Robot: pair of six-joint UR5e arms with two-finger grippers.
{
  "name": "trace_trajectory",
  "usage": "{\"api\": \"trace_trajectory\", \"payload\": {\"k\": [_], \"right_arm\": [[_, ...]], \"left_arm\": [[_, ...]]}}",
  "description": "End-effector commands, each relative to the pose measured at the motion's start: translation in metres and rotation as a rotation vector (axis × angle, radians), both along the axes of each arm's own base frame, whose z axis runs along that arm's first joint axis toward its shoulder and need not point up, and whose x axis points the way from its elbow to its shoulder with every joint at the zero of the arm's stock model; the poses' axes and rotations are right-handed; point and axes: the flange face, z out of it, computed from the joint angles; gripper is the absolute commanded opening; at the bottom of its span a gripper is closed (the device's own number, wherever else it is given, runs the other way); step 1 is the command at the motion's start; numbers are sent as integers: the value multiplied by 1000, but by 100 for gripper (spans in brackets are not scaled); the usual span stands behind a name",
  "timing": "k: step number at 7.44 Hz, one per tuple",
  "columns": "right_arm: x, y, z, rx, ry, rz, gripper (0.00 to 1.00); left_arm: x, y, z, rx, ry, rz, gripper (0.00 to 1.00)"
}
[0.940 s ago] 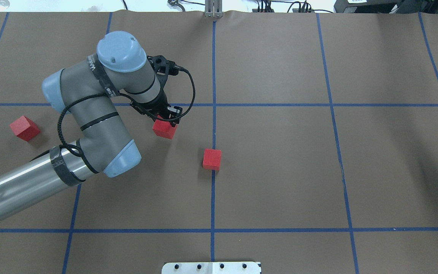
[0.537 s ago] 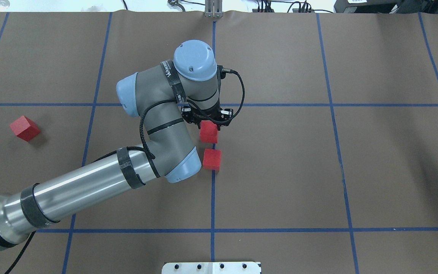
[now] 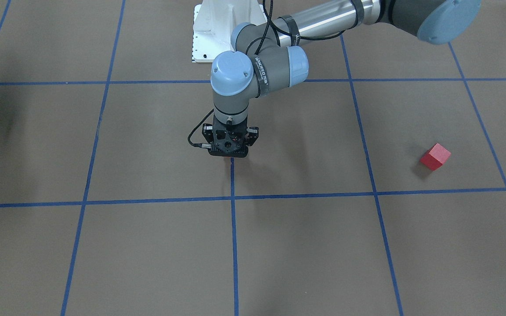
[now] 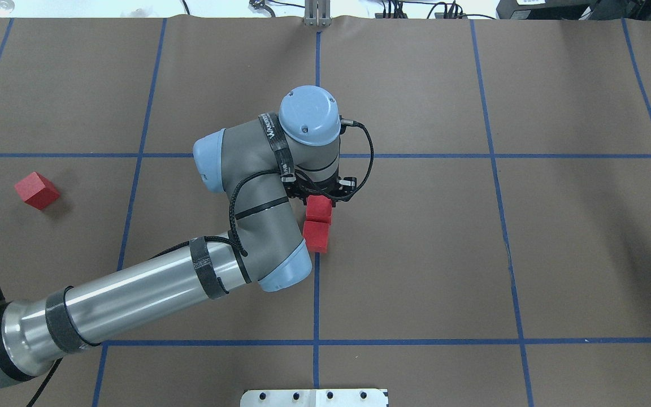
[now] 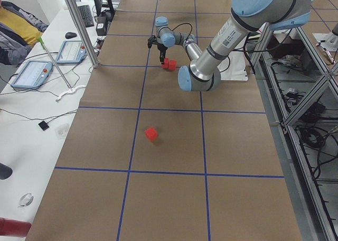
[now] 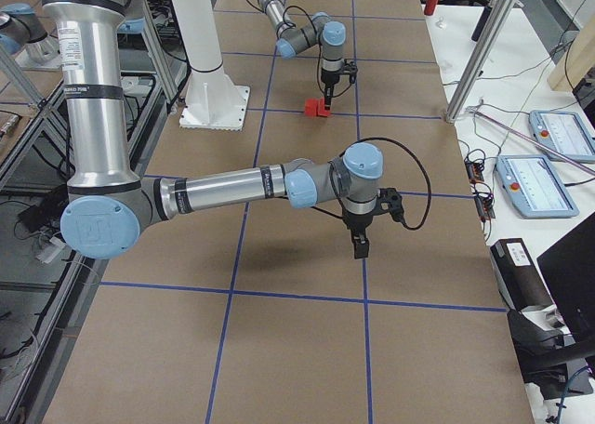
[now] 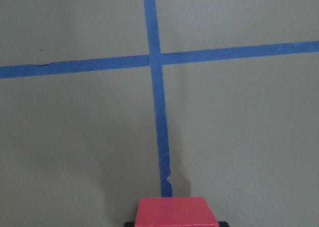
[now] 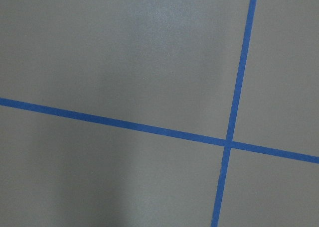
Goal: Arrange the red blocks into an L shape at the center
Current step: 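Lower the cube against the first cube's far side and hold it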
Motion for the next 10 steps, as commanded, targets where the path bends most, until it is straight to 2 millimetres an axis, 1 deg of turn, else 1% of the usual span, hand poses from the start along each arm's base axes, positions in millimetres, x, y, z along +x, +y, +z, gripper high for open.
{"api": "trace_trajectory", "payload": {"k": [1, 4, 10], "right_arm": [[0, 0, 0, 0, 0, 0, 99], [0, 0, 0, -1, 0, 2, 99], [0, 0, 0, 0, 0, 0, 99]], "left_arm": [[4, 6, -1, 2, 2, 6, 20], [3, 7, 0, 4, 2, 7, 21], [2, 4, 3, 14, -7, -11, 24]]}}
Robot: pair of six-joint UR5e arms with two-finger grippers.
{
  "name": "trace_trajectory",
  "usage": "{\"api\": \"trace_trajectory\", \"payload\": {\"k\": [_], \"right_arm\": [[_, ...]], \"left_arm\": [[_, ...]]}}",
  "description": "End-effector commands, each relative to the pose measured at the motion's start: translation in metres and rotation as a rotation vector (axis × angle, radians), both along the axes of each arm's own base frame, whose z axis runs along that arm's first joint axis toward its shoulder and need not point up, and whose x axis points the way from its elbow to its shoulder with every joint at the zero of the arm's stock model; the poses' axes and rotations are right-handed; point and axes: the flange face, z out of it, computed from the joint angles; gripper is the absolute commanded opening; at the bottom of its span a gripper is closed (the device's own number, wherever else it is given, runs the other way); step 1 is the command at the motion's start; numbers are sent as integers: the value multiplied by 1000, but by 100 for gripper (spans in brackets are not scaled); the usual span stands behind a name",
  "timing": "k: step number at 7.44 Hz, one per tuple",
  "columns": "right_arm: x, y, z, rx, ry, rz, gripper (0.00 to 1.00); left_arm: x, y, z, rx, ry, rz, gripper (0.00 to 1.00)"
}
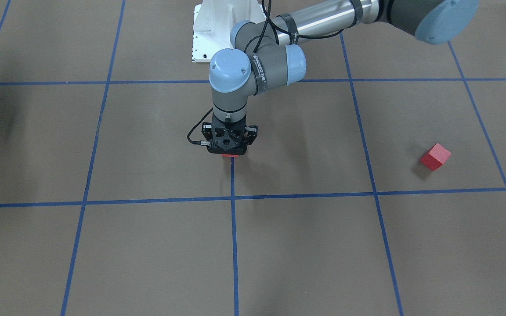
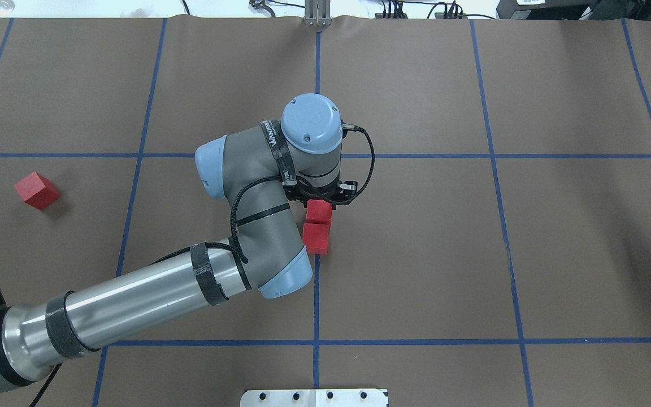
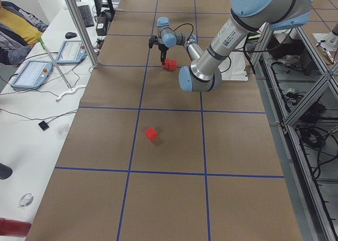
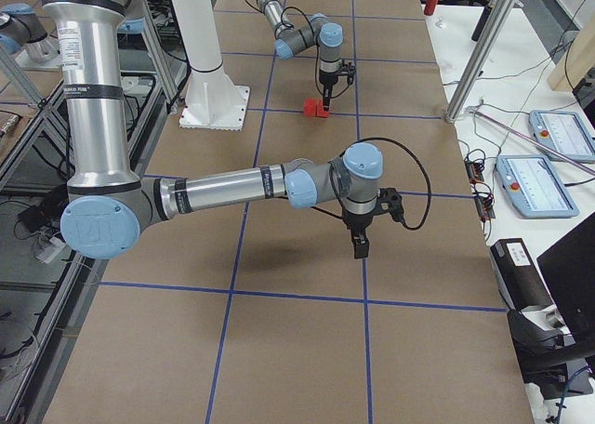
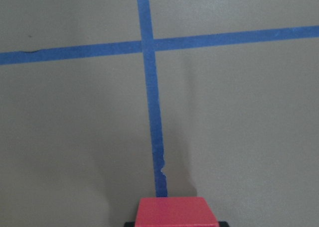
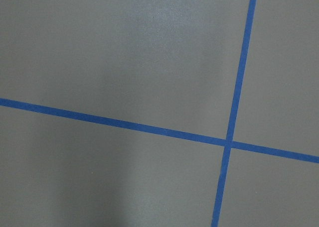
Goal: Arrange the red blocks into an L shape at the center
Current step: 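Lower the cube against the first cube's far side and hold it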
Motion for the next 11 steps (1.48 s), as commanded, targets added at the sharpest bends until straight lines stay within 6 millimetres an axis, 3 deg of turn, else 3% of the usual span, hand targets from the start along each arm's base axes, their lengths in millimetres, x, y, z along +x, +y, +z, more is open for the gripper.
{"api": "trace_trajectory", "payload": {"k": [1, 3, 9, 11], "right_arm": [[-1, 0, 0, 0, 0, -2, 99], [-1, 0, 0, 0, 0, -2, 99], [-1, -1, -1, 2, 0, -2, 99], [-1, -1, -1, 2, 0, -2, 99]], "left_arm": [[-1, -1, 1, 0, -1, -1, 25], [0, -1, 3, -2, -4, -1, 32], [0, -1, 5, -4, -5, -2, 37], [0, -1, 5, -4, -5, -2, 44]]}}
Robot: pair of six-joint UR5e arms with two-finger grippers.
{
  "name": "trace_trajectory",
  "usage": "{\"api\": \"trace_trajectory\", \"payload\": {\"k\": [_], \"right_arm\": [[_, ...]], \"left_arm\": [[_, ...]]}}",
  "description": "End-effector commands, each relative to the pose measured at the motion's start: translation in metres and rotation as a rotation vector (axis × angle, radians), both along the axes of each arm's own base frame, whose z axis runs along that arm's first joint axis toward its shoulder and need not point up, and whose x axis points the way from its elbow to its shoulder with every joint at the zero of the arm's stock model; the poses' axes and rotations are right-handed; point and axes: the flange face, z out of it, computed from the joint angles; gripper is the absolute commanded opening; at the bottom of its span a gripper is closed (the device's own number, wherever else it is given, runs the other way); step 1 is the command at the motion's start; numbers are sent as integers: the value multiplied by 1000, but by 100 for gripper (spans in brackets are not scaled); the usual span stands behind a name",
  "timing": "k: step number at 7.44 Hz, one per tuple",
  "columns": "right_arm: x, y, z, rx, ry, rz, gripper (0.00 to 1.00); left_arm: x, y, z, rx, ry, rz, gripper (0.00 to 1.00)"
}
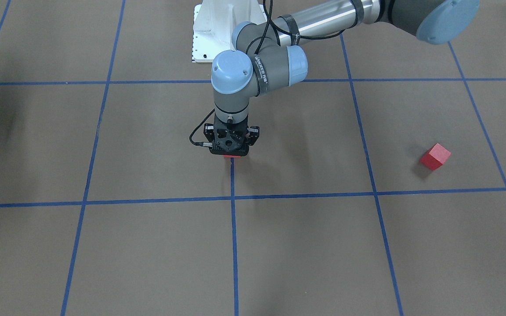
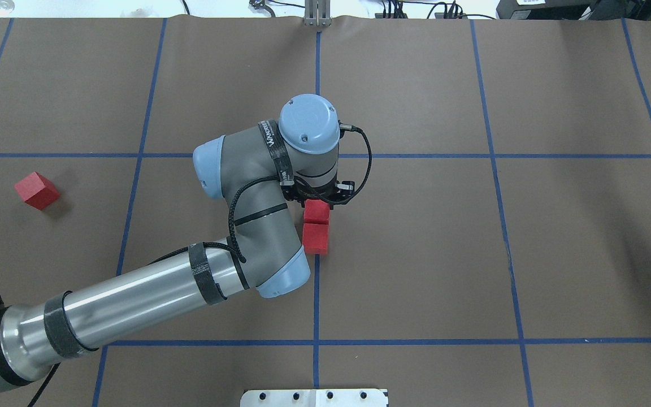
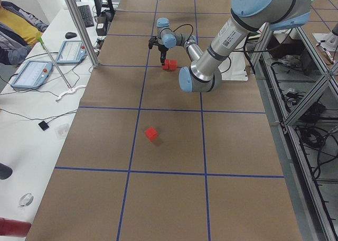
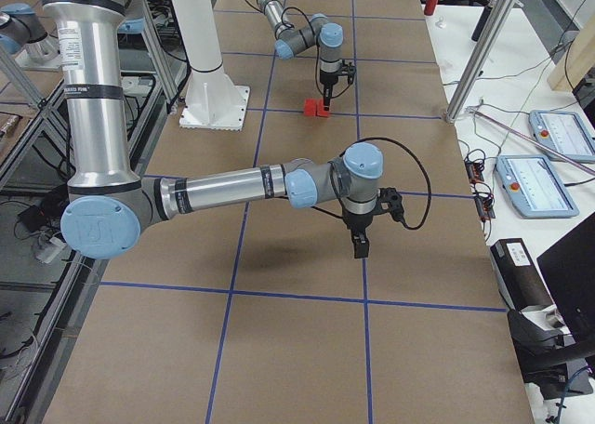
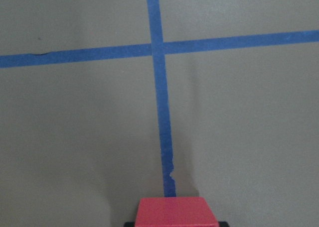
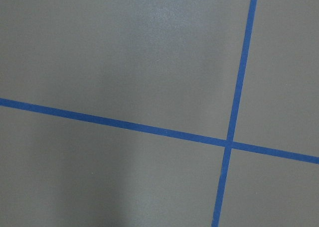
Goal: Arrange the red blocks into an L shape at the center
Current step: 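Lower the cube against the first cube's far side and hold it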
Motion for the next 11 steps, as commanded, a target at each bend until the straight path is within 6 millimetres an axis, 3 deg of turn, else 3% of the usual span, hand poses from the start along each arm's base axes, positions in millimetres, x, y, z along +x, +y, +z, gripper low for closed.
{"api": "trace_trajectory", "payload": {"k": [1, 11], "right_arm": [[0, 0, 0, 0, 0, 0, 99], [1, 0, -1, 1, 0, 1, 99]], "left_arm": [[0, 0, 0, 0, 0, 0, 46], [2, 2, 8, -3, -10, 3, 62]]}}
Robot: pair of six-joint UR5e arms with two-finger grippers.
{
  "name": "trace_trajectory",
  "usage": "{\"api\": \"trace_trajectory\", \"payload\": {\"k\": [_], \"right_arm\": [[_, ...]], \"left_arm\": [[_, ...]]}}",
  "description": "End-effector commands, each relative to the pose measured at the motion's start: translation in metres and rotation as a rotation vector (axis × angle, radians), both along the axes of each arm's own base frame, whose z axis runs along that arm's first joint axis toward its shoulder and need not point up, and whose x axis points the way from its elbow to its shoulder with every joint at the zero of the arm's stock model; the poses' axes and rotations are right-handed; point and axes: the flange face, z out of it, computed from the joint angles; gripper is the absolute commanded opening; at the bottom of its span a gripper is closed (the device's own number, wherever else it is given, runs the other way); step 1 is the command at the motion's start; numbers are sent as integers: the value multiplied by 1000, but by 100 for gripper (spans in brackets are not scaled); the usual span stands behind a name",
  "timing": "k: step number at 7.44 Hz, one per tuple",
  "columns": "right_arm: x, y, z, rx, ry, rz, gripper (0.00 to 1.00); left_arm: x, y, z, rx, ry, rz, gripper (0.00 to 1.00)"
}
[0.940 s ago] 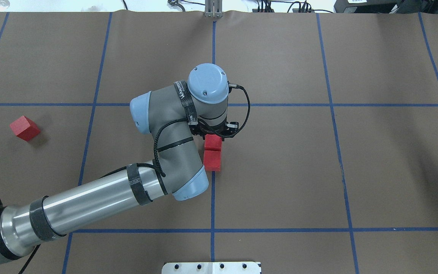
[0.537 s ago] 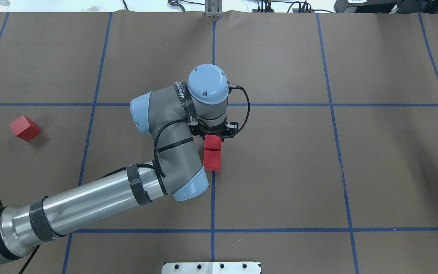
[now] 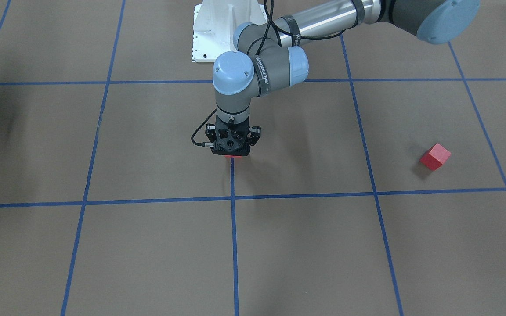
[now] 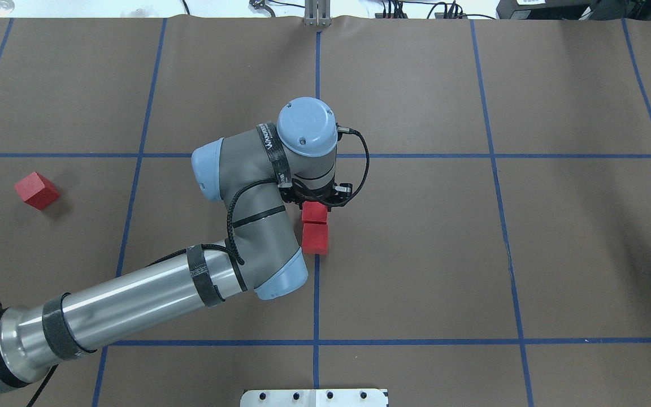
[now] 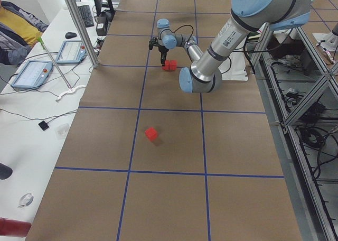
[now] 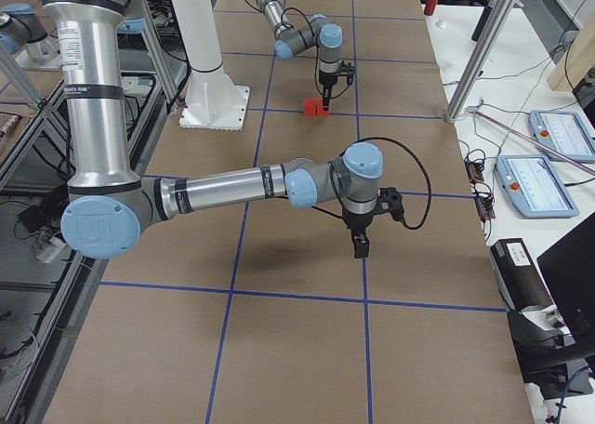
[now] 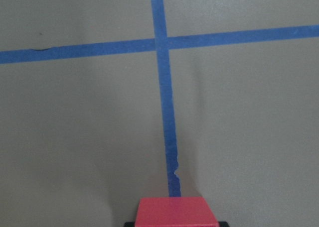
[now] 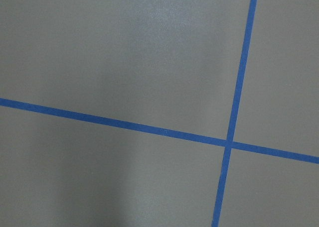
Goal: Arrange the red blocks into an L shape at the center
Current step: 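Lower the cube against the first cube's far side and hold it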
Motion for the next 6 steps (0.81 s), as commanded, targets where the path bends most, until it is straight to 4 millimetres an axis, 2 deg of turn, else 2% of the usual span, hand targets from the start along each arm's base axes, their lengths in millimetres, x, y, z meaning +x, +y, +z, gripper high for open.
{"api": "trace_trajectory", "payload": {"k": [1, 2, 4, 6], "right_arm": [[1, 0, 1, -1, 0, 1, 99], [0, 0, 1, -1, 0, 0, 99], [1, 0, 0, 0, 0, 1, 100], [0, 0, 1, -1, 0, 0, 99]], "left_arm": [[-1, 0, -4, 2, 7, -1, 62], [-1, 0, -4, 2, 7, -1, 66], [-1, 0, -4, 5, 8, 1, 99], [-18, 0, -25, 30, 49, -4, 99]]}}
